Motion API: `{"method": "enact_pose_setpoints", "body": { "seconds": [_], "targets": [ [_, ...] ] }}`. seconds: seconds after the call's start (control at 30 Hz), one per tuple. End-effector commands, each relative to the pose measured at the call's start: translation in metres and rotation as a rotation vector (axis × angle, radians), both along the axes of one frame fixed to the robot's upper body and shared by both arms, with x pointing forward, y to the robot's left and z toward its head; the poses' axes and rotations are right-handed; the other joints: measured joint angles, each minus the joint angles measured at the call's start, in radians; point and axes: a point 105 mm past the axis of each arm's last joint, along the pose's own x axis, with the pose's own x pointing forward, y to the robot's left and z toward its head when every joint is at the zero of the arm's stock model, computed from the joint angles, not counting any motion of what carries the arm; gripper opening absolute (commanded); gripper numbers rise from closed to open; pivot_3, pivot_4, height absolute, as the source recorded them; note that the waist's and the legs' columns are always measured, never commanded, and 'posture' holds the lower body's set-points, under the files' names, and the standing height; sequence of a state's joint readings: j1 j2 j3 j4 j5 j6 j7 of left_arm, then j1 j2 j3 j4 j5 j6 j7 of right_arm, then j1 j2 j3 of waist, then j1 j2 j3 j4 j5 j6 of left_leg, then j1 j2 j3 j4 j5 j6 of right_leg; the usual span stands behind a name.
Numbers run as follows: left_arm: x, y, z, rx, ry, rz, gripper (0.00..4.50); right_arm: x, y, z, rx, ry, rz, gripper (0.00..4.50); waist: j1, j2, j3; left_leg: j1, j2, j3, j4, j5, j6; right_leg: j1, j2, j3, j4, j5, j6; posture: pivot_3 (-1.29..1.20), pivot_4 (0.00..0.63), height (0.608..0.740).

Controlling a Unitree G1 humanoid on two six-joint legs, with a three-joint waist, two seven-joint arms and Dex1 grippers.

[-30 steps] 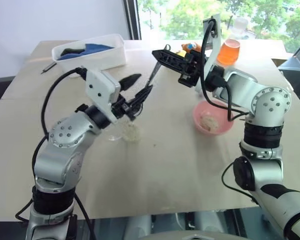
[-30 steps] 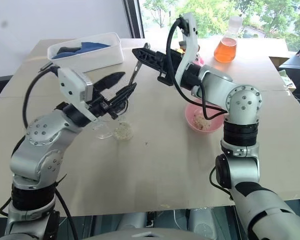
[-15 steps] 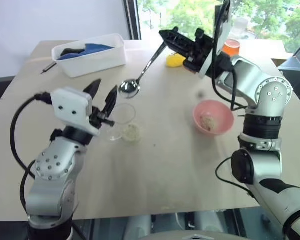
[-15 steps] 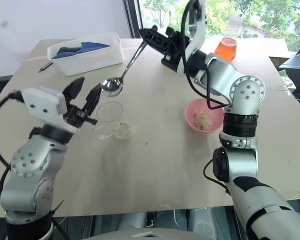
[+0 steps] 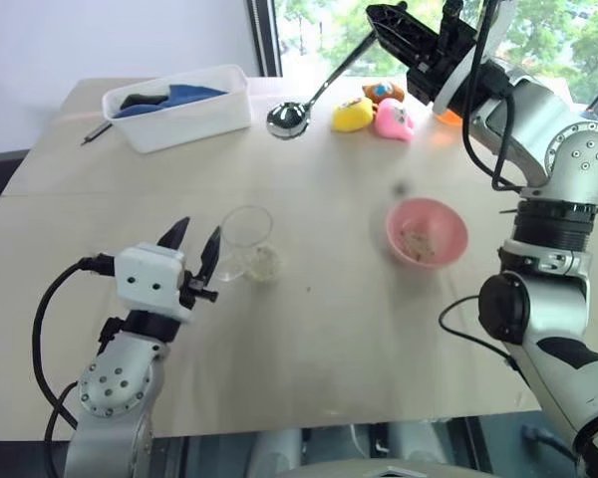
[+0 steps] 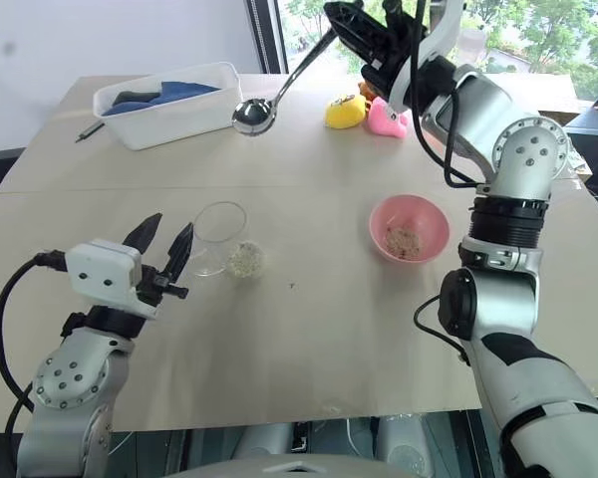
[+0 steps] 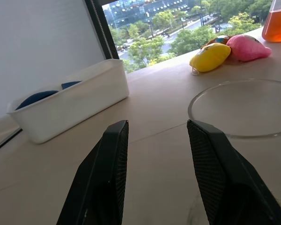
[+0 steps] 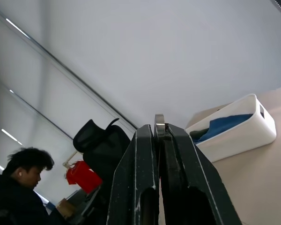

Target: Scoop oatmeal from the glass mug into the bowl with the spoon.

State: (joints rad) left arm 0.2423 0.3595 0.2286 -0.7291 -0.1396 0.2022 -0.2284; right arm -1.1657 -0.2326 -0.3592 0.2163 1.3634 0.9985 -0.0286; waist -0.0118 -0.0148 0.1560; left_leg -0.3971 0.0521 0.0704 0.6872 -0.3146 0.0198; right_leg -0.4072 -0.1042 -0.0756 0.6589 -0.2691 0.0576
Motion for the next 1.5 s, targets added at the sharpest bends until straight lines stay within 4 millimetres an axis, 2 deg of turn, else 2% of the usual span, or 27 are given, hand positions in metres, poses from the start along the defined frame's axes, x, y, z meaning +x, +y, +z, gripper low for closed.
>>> {"method": "enact_pose_setpoints", "body": {
  "seconds": [0.03, 0.27, 0.4, 0.53, 0.7, 0.8, 0.97, 1.13, 1.43, 1.5],
  "targets": [
    [-0.002, -0.001, 0.006, 0.001, -0.045, -0.009, 2.05, -0.011, -0.002, 0.014, 0.016, -0.061, 0.016, 0.00, 0.000, 0.000, 0.000, 0.000, 0.000, 0.000, 0.000, 0.000, 0.000, 0.000, 0.000, 0.000, 0.000, 0.000, 0.000, 0.00, 0.150, 0.740],
    [-0.010, -0.005, 0.029, -0.085, -0.145, -0.052, 2.05, -0.011, -0.001, 0.008, 0.012, -0.050, 0.019, 0.00, 0.000, 0.000, 0.000, 0.000, 0.000, 0.000, 0.000, 0.000, 0.000, 0.000, 0.000, 0.000, 0.000, 0.000, 0.000, 0.00, 0.150, 0.740],
    [-0.022, -0.006, 0.021, -0.108, -0.104, -0.069, 2.05, -0.011, -0.001, 0.005, 0.007, -0.046, 0.022, 0.00, -0.006, 0.000, 0.000, 0.000, 0.000, 0.000, 0.000, 0.000, 0.000, 0.000, 0.000, 0.000, 0.000, 0.000, 0.000, 0.00, 0.150, 0.740],
    [-0.037, 0.001, 0.011, -0.102, -0.063, -0.016, 2.05, -0.011, -0.001, 0.001, 0.004, -0.038, 0.024, 0.00, -0.003, 0.000, 0.000, -0.001, 0.001, 0.001, -0.001, 0.000, 0.000, -0.001, 0.000, 0.000, 0.000, 0.000, 0.000, 0.00, 0.150, 0.740],
    [-0.046, -0.001, -0.012, -0.101, 0.022, -0.013, 2.05, -0.011, 0.001, -0.002, 0.002, -0.029, 0.031, 0.00, 0.000, 0.000, 0.000, -0.001, 0.001, 0.001, 0.001, 0.000, 0.000, -0.001, 0.000, 0.001, -0.002, 0.000, 0.000, 0.00, 0.150, 0.740],
    [-0.042, 0.003, -0.024, -0.108, 0.055, 0.020, 2.05, -0.011, 0.002, -0.002, 0.002, -0.028, 0.032, 0.00, 0.000, 0.000, 0.000, 0.000, 0.001, 0.001, 0.001, 0.000, 0.000, -0.001, 0.000, 0.001, -0.002, 0.000, 0.000, 0.00, 0.150, 0.740],
    [-0.019, 0.001, -0.042, -0.075, 0.095, 0.017, 2.05, -0.011, 0.001, -0.002, 0.001, -0.033, 0.023, 0.00, 0.000, 0.001, 0.000, -0.001, 0.001, 0.001, 0.001, 0.000, 0.000, -0.002, 0.000, 0.001, -0.001, 0.000, 0.000, 0.00, 0.150, 0.740],
    [-0.005, 0.005, -0.044, -0.070, 0.073, 0.025, 2.05, -0.012, -0.001, -0.001, 0.000, -0.038, 0.009, 0.00, -0.002, 0.001, -0.001, -0.001, 0.001, 0.002, 0.001, 0.000, 0.000, -0.002, 0.000, 0.001, 0.002, 0.000, 0.000, 0.00, 0.150, 0.740],
    [0.000, 0.009, -0.045, -0.097, 0.055, 0.044, 2.05, -0.013, 0.000, -0.001, -0.005, -0.044, 0.003, 0.00, -0.002, 0.001, 0.000, -0.001, 0.001, 0.002, 0.001, 0.000, 0.000, -0.002, 0.000, 0.001, 0.001, 0.000, 0.000, 0.00, 0.150, 0.740],
    [0.002, 0.007, -0.047, -0.100, 0.059, 0.037, 1.49, -0.013, 0.000, -0.001, -0.005, -0.044, 0.002, 0.00, -0.002, 0.001, 0.000, -0.001, 0.001, 0.002, 0.001, 0.000, 0.000, -0.002, 0.000, 0.001, 0.001, 0.000, 0.000, 0.00, 0.150, 0.740]
  ]
}}
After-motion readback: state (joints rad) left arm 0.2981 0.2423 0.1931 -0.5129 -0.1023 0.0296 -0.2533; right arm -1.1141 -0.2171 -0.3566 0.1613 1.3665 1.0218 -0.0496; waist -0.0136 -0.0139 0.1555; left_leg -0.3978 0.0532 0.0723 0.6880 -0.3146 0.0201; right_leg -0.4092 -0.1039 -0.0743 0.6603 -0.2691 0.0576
